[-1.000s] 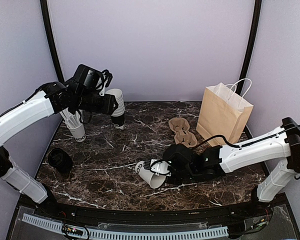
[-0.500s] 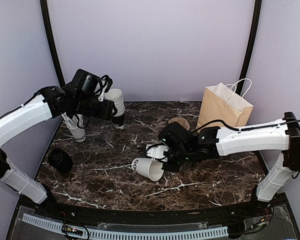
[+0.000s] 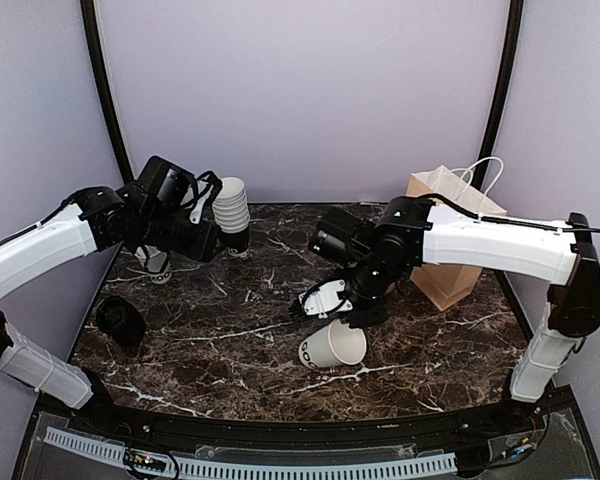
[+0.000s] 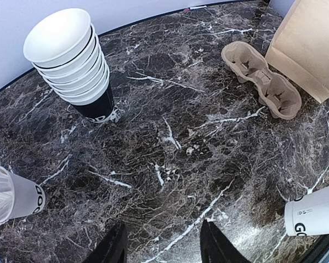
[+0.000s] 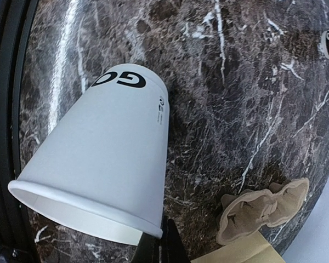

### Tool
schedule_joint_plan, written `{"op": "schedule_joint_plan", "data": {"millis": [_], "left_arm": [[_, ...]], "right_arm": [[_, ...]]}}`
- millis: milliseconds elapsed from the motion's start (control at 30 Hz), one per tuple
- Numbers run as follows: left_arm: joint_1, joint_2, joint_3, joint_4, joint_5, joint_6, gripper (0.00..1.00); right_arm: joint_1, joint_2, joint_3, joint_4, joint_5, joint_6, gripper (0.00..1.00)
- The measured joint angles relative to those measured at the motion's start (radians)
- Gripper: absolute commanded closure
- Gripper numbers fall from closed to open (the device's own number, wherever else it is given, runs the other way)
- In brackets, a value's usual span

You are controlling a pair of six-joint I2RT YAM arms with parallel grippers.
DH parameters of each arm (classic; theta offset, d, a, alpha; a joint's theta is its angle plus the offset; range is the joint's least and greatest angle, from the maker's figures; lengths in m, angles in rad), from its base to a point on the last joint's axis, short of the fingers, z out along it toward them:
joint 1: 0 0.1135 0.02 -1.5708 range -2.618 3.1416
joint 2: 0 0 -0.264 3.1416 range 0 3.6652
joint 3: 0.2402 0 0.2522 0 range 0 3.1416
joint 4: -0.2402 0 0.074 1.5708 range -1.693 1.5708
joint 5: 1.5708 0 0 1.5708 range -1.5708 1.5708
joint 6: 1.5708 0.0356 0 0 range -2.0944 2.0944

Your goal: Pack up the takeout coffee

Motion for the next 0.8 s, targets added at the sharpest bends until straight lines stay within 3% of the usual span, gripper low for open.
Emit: {"op": "schedule_joint_plan", "data": {"millis": [467, 800], "left_arm": [[0.0, -0.015, -0.089, 0.014, 0.083, 0.013, 0.51], [0.0, -0.015, -0.089, 0.014, 0.098, 0.013, 0.51]], "right_arm": [[-0.011, 0.06, 0.032, -0.263, 0.065, -0.075, 1.0], [-0.039, 0.088, 0.003, -0.3, 0.163, -0.075, 1.0]]}}
